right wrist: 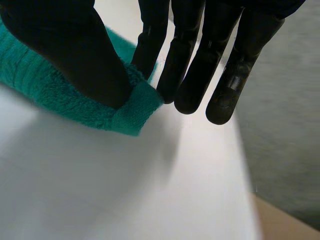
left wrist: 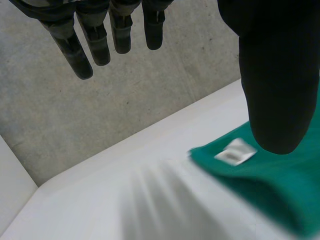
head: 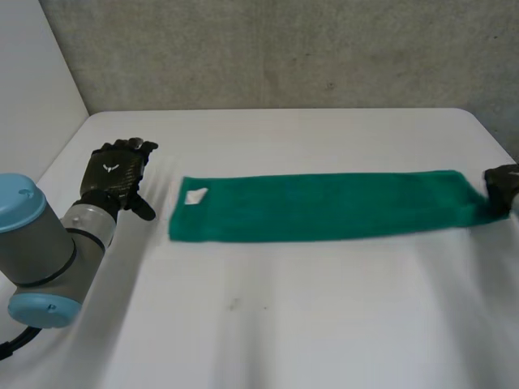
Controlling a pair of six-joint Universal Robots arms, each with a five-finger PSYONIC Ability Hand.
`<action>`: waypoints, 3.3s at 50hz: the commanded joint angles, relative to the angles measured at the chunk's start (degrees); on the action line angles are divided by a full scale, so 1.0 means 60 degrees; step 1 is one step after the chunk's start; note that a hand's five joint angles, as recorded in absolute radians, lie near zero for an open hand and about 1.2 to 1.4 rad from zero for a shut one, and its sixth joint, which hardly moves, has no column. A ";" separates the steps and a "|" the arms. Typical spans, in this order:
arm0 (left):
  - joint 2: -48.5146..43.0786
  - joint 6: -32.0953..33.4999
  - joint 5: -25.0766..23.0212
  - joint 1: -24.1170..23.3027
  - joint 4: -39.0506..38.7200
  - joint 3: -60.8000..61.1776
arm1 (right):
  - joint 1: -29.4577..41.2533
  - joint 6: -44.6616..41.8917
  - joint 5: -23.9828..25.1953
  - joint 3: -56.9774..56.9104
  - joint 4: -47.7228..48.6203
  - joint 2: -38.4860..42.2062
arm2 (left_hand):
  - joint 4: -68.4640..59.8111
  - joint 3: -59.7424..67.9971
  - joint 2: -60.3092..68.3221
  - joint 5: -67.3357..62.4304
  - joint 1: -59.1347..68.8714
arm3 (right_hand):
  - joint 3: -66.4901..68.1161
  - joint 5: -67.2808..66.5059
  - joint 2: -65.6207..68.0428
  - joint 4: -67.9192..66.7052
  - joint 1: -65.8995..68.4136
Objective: Fold the towel.
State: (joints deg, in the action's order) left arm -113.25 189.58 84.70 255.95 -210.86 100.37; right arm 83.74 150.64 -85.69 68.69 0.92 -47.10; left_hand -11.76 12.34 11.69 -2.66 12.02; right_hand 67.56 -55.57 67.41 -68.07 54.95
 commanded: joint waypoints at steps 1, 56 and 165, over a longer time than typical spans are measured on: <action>0.0036 0.0000 0.0020 -0.0016 0.0002 0.0074 | -0.0598 -0.2108 -0.0162 -0.0301 -0.0080 -0.0323 | 0.0294 -0.0390 -0.0282 0.0444 -0.0336 | 0.2074 -0.2406 0.2099 -0.1988 0.4175; 0.0227 0.0029 -0.0010 -0.1012 -0.0129 -0.0088 | 0.5059 0.1978 0.0614 0.0532 0.0125 -0.0704 | 0.0294 -0.0390 -0.0282 0.0444 -0.0336 | -0.9593 0.9261 -0.9568 0.9679 -0.7491; 0.3272 -0.2460 0.0021 -0.0559 0.7282 -0.4908 | 0.4384 0.2841 -0.1160 -0.0303 -0.1602 -0.5112 | 0.0286 -0.0383 -0.0274 0.0436 -0.0328 | -0.9593 0.9261 -0.9568 0.9679 -0.7491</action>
State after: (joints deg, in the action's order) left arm -97.41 178.25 89.51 250.58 -170.72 68.50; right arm 110.80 168.01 -99.21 63.98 -4.07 -74.91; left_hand -11.76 12.36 11.70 -2.66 12.02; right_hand 12.01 -3.24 12.72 -13.26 11.63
